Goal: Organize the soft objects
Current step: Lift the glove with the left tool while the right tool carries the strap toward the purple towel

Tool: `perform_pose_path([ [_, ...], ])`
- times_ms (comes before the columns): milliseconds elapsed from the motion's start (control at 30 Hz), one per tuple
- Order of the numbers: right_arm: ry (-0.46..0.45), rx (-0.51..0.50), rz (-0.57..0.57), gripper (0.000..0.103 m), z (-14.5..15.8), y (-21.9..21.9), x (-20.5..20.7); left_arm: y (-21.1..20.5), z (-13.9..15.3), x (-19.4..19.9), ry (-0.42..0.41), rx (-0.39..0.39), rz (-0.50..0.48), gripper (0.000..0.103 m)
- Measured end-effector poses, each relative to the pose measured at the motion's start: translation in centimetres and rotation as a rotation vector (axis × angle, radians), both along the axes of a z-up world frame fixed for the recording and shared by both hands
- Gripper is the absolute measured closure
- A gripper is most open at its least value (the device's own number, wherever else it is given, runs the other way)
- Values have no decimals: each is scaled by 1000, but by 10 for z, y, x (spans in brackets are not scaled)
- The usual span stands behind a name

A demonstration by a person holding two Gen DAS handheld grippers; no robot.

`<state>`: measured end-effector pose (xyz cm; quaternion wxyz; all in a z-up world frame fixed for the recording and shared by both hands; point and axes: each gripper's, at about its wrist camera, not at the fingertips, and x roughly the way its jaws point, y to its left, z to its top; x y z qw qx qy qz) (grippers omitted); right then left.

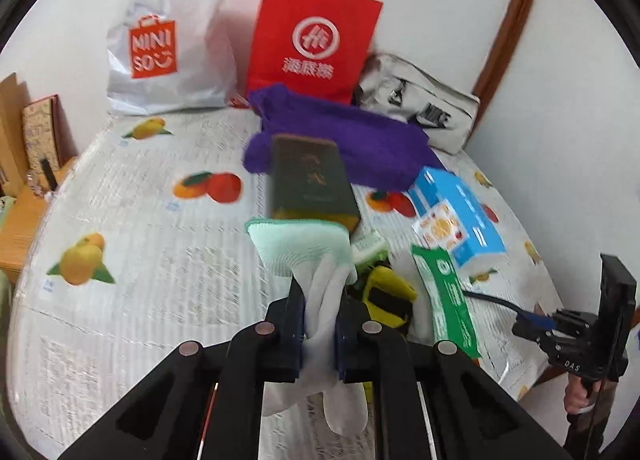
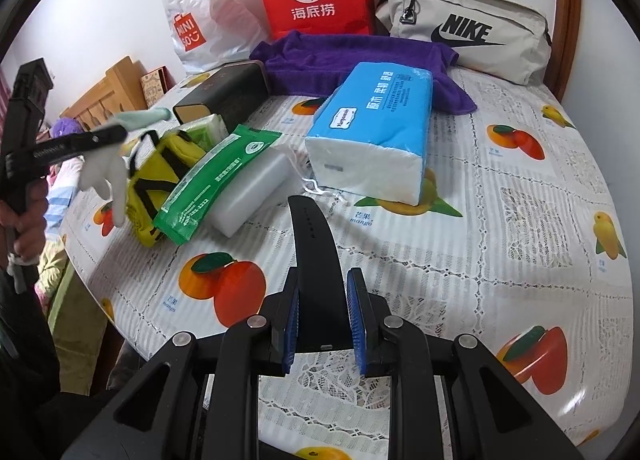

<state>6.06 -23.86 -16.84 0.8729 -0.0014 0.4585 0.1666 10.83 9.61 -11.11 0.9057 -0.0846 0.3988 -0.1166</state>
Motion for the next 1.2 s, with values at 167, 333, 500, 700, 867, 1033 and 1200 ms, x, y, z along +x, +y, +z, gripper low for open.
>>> perform_pose_path([
  [167, 0, -8, -20, 81, 2, -4, 2, 16, 3, 3, 7, -156, -27, 92],
  [333, -21, -5, -6, 81, 11, 0, 0, 19, 11, 4, -9, -230, -25, 92],
  [500, -57, 10, 19, 81, 28, 8, -2, 7, 34, 3, -47, -293, -105, 92],
  [700, -84, 34, 45, 81, 41, 20, -3, -15, 52, 0, -69, -346, -209, 92],
  [867, -108, 41, 67, 81, 47, 30, -4, -10, 20, 14, 37, -283, -121, 92],
  [1033, -120, 48, 110, 81, 49, 55, 3, 3, -26, 27, 161, -223, -25, 92],
  [1200, -123, 55, 163, 81, 47, 93, 18, 11, -40, 29, 188, -269, -36, 92],
])
